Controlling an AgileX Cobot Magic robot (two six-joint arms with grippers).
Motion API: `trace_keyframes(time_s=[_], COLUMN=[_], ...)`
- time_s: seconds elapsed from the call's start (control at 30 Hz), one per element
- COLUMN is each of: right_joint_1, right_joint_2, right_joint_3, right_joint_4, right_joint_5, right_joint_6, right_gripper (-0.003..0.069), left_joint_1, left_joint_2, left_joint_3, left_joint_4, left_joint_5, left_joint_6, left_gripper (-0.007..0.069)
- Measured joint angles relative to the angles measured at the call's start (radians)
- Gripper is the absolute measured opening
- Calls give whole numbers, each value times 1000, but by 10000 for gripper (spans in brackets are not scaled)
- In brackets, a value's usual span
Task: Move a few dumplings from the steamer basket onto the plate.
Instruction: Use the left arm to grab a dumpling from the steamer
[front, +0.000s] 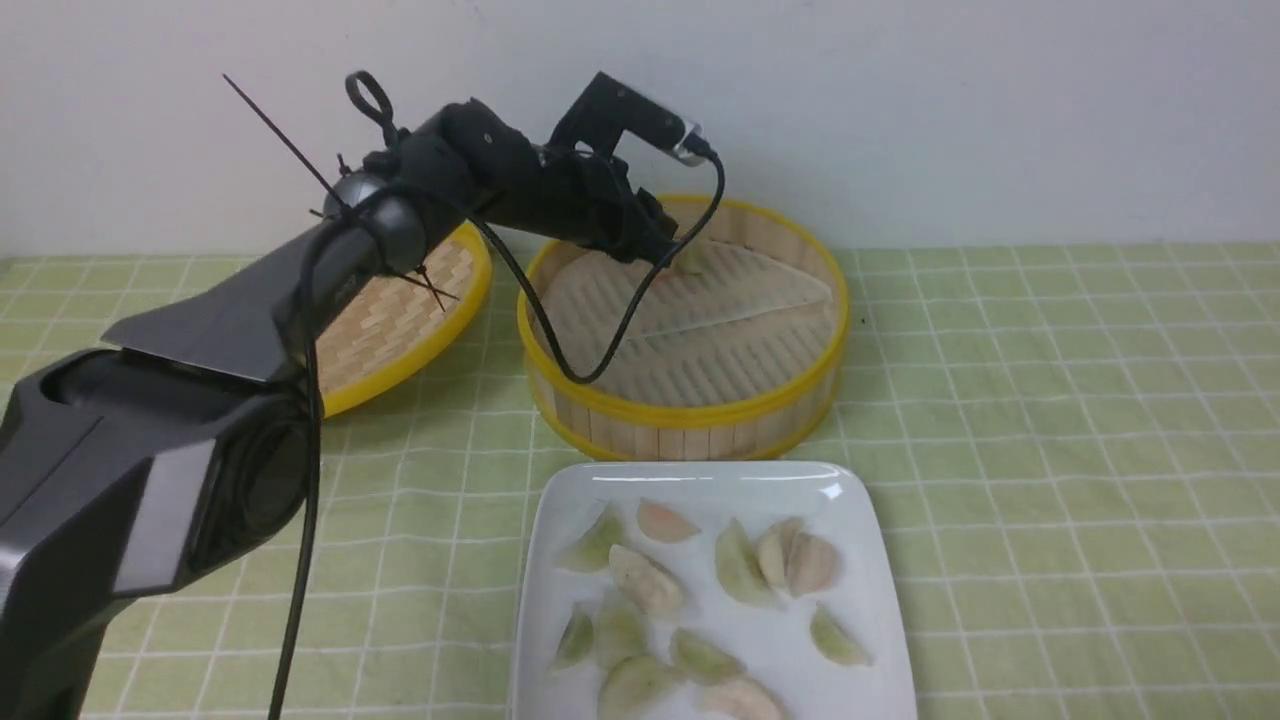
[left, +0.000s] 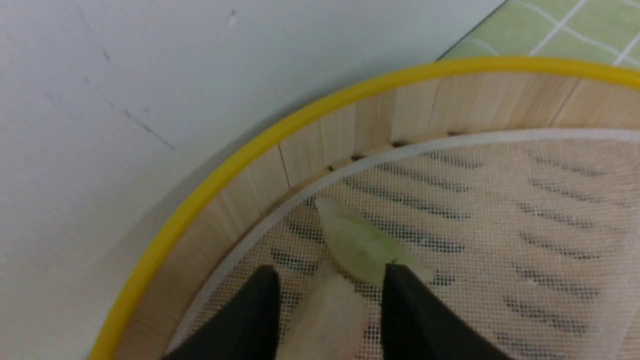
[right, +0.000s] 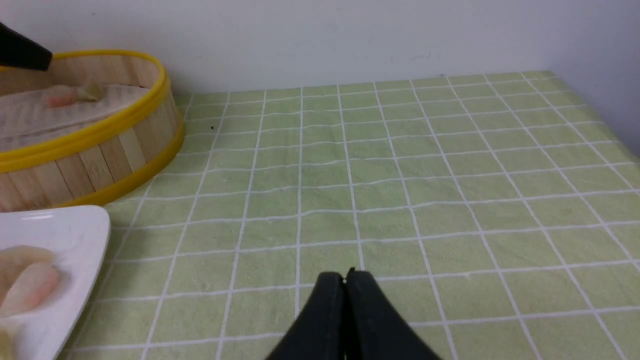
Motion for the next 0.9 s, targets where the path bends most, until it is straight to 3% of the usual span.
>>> trace_keyframes(time_s=[0.13, 0.3, 0.43, 0.6, 0.9], right_joint_1=[0, 0, 0, 0, 0], right_joint_2=[0, 0, 0, 0, 0], right_joint_3=[0, 0, 0, 0, 0], right_joint_4=[0, 0, 0, 0, 0], right_joint_5=[0, 0, 0, 0, 0], right_joint_6=[0, 0, 0, 0, 0], right_gripper=[-16, -16, -16, -16, -16], left_joint_1=[0, -1, -2, -3, -2], left_joint_2=[35, 62, 70, 71, -95], left_joint_3=[0, 0, -2, -7, -5], left_joint_4=[1, -2, -6, 18, 182], left_joint_5=[-37, -70, -75, -69, 133], left_joint_6=[2, 2, 3, 3, -76], left_gripper=[428, 463, 407, 181, 185])
